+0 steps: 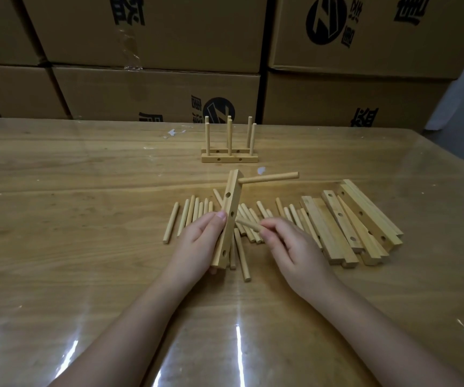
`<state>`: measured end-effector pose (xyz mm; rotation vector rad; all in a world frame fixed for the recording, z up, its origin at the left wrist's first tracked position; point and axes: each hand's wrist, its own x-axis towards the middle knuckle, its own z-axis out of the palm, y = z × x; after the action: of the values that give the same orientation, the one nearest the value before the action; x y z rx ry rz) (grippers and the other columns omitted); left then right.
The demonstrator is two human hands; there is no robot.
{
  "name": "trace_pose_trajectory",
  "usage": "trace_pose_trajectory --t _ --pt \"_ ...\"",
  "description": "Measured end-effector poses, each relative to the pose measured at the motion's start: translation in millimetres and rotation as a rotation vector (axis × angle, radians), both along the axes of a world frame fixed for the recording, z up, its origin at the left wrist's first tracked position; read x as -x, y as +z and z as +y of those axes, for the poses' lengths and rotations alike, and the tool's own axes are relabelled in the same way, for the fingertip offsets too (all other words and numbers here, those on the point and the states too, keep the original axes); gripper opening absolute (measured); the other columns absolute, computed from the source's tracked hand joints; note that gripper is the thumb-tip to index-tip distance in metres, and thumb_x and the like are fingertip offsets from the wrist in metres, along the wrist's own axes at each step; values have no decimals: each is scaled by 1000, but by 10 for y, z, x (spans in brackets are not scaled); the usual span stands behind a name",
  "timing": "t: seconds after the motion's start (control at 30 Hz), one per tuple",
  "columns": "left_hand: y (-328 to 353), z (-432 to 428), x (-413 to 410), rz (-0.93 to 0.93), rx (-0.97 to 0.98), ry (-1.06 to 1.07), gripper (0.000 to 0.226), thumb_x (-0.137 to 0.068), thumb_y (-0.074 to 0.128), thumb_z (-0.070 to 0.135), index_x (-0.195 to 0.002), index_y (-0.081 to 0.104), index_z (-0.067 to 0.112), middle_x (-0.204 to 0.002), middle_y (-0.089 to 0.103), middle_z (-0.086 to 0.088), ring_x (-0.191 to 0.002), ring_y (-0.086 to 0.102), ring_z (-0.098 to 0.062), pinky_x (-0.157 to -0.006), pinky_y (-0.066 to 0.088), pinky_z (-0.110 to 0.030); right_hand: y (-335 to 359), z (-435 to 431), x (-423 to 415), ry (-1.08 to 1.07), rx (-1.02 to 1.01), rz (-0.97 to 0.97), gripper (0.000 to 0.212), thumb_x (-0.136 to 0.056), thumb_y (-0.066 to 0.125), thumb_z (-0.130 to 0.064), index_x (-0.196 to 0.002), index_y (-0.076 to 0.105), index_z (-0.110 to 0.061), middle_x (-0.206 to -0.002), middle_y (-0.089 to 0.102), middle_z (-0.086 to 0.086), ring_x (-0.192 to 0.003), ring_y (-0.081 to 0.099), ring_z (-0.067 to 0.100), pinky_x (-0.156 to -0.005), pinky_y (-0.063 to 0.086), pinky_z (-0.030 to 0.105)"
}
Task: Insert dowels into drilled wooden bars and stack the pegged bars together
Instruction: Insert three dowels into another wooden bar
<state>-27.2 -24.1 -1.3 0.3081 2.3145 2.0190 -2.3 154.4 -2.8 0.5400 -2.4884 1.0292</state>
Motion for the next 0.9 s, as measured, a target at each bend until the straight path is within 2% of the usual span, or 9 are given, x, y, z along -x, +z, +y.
trace_pose_trajectory --t 0.1,0.2,0.33,0.4,0.5,0.57,0.67,0.77,0.9 --pt "-7 3 -2 4 8 -18 34 -98 42 36 -77 69 30 -52 55 8 -41 51 -3 -38 37 -16 -29 -6 -1 16 -1 -27 27 -96 42 -31 -112 59 -18 -87 52 -25 -84 53 -4 -68 41 9" --pt "-16 7 -11 -13 16 -9 33 -98 43 35 -83 71 29 -54 59 13 -47 53 4 -45 39 -11 -45 4 0 -4 6 -39 28 -96 43 -29 -115 59 -17 -88 52 -26 -87 53 -4 -69 40 8" --pt "-12 14 -4 -7 50 3 30 -99 42 33 -96 70 25 -73 65 16 -75 58 2 -76 44 -22 -41 7 21 -18 -17 -73 28 -96 43 -27 -117 59 -17 -94 55 -23 -88 53 -6 -71 39 6" --pt "-4 24 -16 34 74 -11 32 -99 41 32 -92 69 20 -81 66 5 -79 57 -2 -75 43 -18 -15 22 19 -40 -72 -40 27 -96 45 -25 -117 61 -17 -98 60 -13 -86 54 0 -71 43 13" --pt "-32 19 -36 116 151 -24 38 -97 40 37 -92 65 10 -86 62 -18 -77 55 -15 -70 41 -18 45 42 0 -95 -207 92 22 -94 51 -19 -110 65 -12 -89 62 -2 -75 57 12 -60 48 26" --pt "-48 16 -44 160 207 -31 38 -96 38 40 -92 62 10 -84 61 -16 -74 54 -14 -67 40 -16 76 33 -9 -114 -263 134 20 -92 55 -16 -107 66 -10 -86 62 0 -72 58 14 -58 47 24" --pt "-71 30 -29 210 231 -37 37 -92 33 47 -91 61 21 -83 63 -11 -74 55 -11 -65 40 -16 85 27 -20 -127 -300 180 17 -89 58 -14 -103 68 -9 -85 65 0 -75 60 15 -61 45 22" --pt "-114 41 -11 246 274 -24 31 -96 31 52 -94 58 37 -82 65 -2 -76 56 -8 -69 42 -21 96 26 -44 -137 -317 199 20 -90 53 -19 -99 68 -11 -80 63 0 -71 58 16 -55 49 28" --pt "-157 33 1 299 355 -10 25 -92 28 53 -95 52 49 -69 60 5 -67 55 -6 -62 42 -23 128 28 -48 -170 -349 233 23 -90 49 -21 -97 69 -11 -76 61 0 -66 54 17 -51 45 28"
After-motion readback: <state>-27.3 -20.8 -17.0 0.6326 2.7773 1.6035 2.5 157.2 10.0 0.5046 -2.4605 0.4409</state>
